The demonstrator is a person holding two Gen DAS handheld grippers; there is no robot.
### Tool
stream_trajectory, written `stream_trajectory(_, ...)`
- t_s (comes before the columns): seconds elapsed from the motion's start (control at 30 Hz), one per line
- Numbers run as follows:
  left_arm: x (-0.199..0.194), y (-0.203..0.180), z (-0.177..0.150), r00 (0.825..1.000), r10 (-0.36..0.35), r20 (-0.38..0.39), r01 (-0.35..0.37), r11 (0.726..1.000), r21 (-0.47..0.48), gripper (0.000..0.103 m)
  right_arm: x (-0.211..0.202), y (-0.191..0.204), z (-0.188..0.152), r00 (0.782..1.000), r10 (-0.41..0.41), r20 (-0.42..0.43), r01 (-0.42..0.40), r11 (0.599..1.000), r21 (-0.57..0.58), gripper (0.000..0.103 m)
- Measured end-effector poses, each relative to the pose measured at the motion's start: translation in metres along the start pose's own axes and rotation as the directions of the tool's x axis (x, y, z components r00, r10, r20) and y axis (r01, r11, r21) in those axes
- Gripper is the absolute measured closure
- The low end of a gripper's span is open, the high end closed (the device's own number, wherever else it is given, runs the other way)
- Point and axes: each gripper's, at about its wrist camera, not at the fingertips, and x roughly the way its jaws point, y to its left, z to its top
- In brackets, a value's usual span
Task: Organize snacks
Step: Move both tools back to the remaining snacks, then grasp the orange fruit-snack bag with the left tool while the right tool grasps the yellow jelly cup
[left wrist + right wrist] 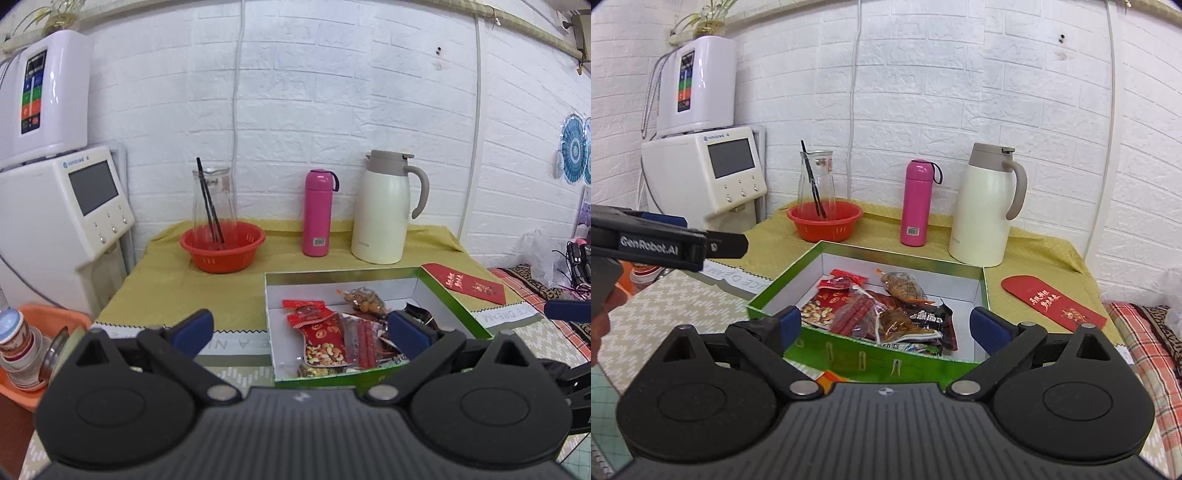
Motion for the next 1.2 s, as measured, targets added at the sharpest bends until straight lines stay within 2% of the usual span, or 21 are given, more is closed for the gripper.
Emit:
stream_trajectory(0.27,-0.044,0.003,-0.022,0.995,-0.092,-0.027,0.09,0.995,-0.046,0.003,-0.063,-0.003,-0.014,1.0,0.016,0.007,-0.016,1.0,0.022,0.0)
stream_trajectory(0.47,-0.065,-0.004,-0.069,0.992,-0.119,-0.047,0.119,0.993,-0.009,0.003,-0.077,-0.001,-0.055,0.999,0.04,-0.025,-0.039,0.997,0.059,0.0)
stream_trajectory(0.63,-0.062,-0.003,-0.105,0.987,-0.125,-0.101,0.12,0.991,-0.057,0.003,-0.061,0.012,-0.092,0.995,0.081,-0.055,-0.076,0.993,0.088,0.0)
stream_trajectory(0.73,-0.058,-0.01,-0.117,0.992,-0.071,-0.108,0.071,0.997,-0.01,0.003,-0.046,0.016,-0.104,0.994,0.088,-0.065,-0.081,0.991,0.111,0.0)
stream_trajectory(0.8,-0.054,-0.016,-0.121,0.992,-0.059,-0.107,0.061,0.998,0.015,0.003,-0.035,0.016,-0.107,0.993,0.092,-0.07,-0.082,0.988,0.13,0.0)
stream_trajectory(0.9,-0.046,-0.023,-0.122,0.988,-0.099,-0.116,0.099,0.995,0.0,0.003,-0.017,0.013,-0.109,0.99,0.11,-0.084,-0.095,0.982,0.164,0.0)
stream_trajectory(1.03,-0.032,-0.032,-0.116,0.984,-0.135,-0.113,0.135,0.991,-0.004,0.003,0.008,0.008,-0.11,0.991,0.062,-0.12,-0.046,0.99,0.131,0.0)
stream_trajectory(1.17,-0.017,-0.032,-0.111,0.975,-0.185,-0.123,0.179,0.982,-0.064,0.003,0.028,-0.002,-0.112,0.989,0.041,-0.144,-0.022,0.991,0.133,0.0)
stream_trajectory(1.2,-0.011,-0.033,-0.11,0.973,-0.194,-0.127,0.186,0.98,-0.069,0.003,0.032,-0.003,-0.112,0.988,0.044,-0.146,-0.024,0.99,0.139,0.005)
